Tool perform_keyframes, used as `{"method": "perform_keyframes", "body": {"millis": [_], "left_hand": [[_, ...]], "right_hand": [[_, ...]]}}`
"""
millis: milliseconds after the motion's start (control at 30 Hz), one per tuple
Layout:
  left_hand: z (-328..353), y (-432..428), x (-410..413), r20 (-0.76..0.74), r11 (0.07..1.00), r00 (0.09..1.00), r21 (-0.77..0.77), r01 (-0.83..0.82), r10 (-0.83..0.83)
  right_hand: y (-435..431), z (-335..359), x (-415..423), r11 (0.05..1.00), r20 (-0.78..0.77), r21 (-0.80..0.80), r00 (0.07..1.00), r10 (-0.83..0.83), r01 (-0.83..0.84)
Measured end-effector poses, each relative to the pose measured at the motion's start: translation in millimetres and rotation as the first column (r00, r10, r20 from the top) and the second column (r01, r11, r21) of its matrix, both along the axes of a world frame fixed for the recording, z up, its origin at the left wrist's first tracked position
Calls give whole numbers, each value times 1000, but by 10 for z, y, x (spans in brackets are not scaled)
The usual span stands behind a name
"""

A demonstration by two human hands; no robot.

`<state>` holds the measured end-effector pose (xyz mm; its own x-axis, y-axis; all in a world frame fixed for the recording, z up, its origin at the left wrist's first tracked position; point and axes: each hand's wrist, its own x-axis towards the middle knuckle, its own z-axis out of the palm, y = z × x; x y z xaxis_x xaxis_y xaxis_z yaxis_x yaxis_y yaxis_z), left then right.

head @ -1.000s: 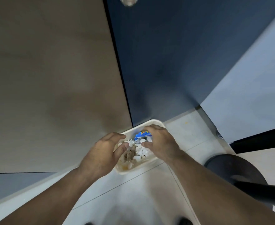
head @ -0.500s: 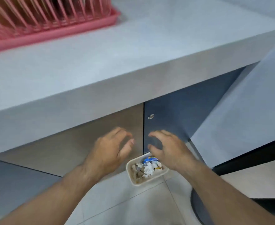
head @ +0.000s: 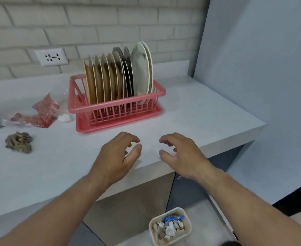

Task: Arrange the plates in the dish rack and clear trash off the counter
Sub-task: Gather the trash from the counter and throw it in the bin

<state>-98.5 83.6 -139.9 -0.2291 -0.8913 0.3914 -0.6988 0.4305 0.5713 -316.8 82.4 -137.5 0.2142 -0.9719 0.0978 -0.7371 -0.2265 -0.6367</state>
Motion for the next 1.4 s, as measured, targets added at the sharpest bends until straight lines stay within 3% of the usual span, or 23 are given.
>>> {"method": "perform_keyframes", "body": {"millis": [333, 733, 1167, 1400], "left_hand": [[294, -184, 881, 40, 999, 998, -2, -50, 50], [155, -428, 1480, 44, 981, 980, -20, -194, 195], [347, -862, 3256, -18, 951, 957, -105, -290, 289], [302, -1028, 4131, -27, 934, 937, -76, -350, 349]], "right_hand": [[-178, 403, 795, 999, 17, -36, 1000, -19, 20], [-570, 118, 1451, 983, -4, 83, 986, 166, -165], [-837, 38, 3434, 953, -139, 105, 944, 299, -286], [-992, 3, 4493, 983, -243, 75, 954, 179, -165]]}}
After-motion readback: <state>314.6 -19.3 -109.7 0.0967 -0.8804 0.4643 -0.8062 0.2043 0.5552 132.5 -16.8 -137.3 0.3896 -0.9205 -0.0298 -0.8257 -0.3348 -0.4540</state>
